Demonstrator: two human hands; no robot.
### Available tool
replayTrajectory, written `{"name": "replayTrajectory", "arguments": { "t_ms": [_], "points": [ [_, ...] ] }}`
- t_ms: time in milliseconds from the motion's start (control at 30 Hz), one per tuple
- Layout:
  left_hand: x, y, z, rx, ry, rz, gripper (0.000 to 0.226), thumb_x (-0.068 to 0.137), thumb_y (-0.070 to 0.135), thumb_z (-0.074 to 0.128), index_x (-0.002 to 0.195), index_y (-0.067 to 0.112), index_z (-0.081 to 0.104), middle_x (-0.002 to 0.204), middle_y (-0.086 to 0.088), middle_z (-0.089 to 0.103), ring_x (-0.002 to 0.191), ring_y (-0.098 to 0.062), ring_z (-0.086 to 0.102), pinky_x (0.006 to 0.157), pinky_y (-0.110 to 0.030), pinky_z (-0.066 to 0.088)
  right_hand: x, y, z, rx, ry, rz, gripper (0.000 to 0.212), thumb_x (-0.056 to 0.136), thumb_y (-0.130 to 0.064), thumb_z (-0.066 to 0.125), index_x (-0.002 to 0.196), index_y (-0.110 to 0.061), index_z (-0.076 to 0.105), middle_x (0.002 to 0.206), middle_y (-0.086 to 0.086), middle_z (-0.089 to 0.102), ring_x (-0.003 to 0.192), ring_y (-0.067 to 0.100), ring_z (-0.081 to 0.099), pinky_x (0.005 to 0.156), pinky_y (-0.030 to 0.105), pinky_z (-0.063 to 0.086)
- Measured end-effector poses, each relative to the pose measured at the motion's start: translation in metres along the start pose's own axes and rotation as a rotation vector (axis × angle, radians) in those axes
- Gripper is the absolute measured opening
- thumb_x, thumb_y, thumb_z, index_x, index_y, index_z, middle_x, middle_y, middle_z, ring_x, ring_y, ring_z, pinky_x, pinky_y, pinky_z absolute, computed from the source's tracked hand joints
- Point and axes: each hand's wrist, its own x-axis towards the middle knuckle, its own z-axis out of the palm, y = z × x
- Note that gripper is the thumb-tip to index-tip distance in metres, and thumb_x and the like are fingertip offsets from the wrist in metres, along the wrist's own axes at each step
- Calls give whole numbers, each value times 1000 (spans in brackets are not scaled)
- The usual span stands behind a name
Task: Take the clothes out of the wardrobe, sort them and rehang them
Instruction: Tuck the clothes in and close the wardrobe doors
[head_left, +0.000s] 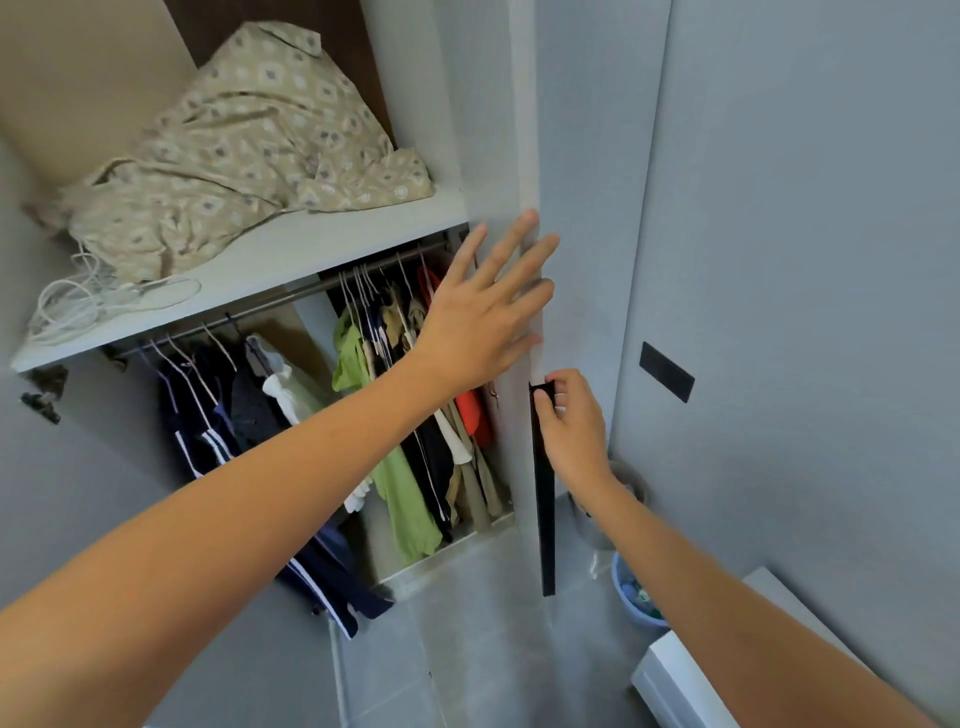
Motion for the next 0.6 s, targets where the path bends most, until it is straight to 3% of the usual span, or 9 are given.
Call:
{"name": "replayTrajectory", "arguments": {
  "t_ms": [167, 400, 500, 600],
  "points": [
    [-56, -46, -8, 33, 20, -13, 45, 93, 51, 71, 119, 15, 64, 167, -10, 37, 158, -41, 23, 126, -61, 19, -9, -16, 52, -62, -68, -116, 3, 106, -29, 56, 105, -27, 55, 94, -10, 62, 84, 7, 62, 80, 40, 57],
    [-128, -114, -12, 89, -36, -159, 55, 81, 49, 84, 118, 14, 65, 168, -10, 35, 158, -42, 22, 126, -60, 21, 10, -46, 141, -81, -315, -226, 12, 104, -30, 60, 94, -23, 59, 85, -9, 65, 81, 14, 63, 76, 43, 55],
    [-157, -147, -6, 81, -84, -222, 64, 78, 51, 87, 124, 13, 64, 171, -11, 27, 160, -42, 16, 128, -60, 18, 22, -64, 184, -146, -402, -265, 14, 105, -30, 56, 93, -22, 56, 85, -5, 63, 77, 20, 61, 70, 43, 53],
    [-178, -182, 6, 94, -127, -261, 80, 76, 55, 88, 140, 15, 59, 173, -11, 20, 160, -43, 11, 130, -57, 14, 38, -84, 222, -263, -488, -303, 22, 109, -30, 51, 88, -23, 49, 75, -5, 56, 67, 21, 54, 60, 36, 39]
  ]
}}
